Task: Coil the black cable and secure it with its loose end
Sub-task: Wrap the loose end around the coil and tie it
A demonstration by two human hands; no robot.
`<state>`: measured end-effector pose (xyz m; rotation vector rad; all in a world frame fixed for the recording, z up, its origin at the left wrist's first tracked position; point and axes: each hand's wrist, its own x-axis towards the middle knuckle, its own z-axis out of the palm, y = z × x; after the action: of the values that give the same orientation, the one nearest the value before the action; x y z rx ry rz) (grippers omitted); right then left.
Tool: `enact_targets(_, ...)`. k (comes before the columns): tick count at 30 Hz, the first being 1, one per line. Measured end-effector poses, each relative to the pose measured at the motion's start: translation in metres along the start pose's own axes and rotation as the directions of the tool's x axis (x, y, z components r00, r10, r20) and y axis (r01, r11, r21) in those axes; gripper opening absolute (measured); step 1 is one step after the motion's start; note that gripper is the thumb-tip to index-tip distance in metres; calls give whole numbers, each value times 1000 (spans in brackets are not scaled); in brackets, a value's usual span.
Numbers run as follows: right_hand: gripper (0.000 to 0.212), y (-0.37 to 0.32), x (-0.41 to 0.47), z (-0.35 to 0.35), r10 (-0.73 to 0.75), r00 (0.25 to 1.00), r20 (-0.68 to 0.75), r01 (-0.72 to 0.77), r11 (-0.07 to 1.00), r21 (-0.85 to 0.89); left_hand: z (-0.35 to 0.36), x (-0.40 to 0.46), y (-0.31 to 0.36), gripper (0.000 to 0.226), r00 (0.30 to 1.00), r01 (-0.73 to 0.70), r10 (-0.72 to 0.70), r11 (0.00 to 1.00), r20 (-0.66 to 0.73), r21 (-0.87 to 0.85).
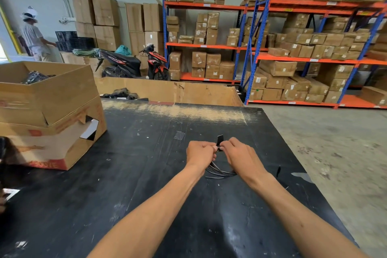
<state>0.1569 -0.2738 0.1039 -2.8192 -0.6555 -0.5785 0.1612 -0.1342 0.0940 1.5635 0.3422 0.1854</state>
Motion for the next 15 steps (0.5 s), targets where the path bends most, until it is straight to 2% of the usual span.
enact_targets(4,26,7,5,-10,-54,998,11,53,998,43,-2,2,0,13,995,-84,75,981,61,175)
enact_targets(7,17,11,8,-14,-91,990,108,98,993,-61,-2,4,-2,14,987,-142,117,954,109,265)
enact_targets(9,17,10,7,-16,-83,987,140,95,992,-82,-1,4,-3,15,983,-160,127,946,131,283)
enact_targets(15,28,6,2,-15,-19,997,81,34,980,-198,-1,4,-8,13,979,-175,138,949,152,263)
